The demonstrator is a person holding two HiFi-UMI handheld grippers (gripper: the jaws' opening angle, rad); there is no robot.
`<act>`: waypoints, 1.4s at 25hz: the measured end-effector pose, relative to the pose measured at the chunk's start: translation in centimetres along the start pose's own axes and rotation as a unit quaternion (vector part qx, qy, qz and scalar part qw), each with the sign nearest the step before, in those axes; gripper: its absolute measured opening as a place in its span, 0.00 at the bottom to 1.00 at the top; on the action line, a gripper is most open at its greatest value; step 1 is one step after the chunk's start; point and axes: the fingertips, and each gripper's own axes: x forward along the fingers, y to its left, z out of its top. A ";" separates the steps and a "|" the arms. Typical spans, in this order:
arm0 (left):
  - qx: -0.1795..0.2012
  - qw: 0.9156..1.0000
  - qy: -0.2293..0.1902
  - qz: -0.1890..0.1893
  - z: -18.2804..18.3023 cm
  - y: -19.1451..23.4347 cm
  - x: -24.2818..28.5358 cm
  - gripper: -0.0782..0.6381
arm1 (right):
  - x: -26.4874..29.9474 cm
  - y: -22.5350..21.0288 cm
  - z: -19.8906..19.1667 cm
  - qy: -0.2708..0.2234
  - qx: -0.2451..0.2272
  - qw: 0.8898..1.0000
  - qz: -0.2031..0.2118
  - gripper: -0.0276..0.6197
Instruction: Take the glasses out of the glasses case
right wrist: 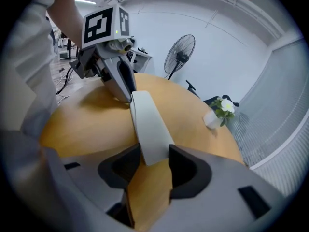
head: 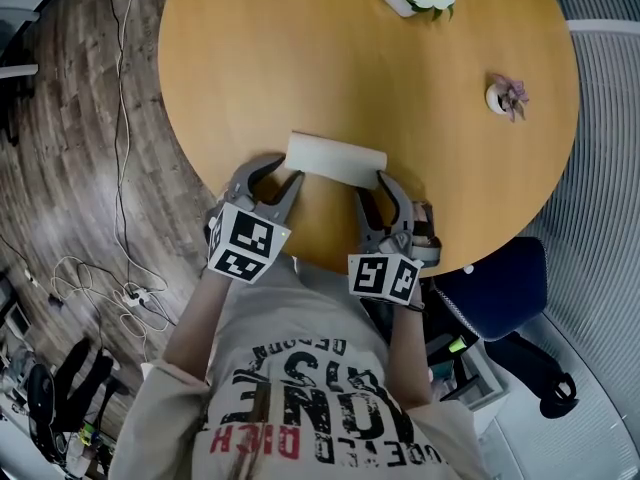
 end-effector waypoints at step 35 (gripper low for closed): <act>-0.016 1.000 0.004 -0.013 -0.2 0.0 0.1 0.28 | -1.5 -5.8 2.5 -0.055 0.128 0.990 -0.025 0.14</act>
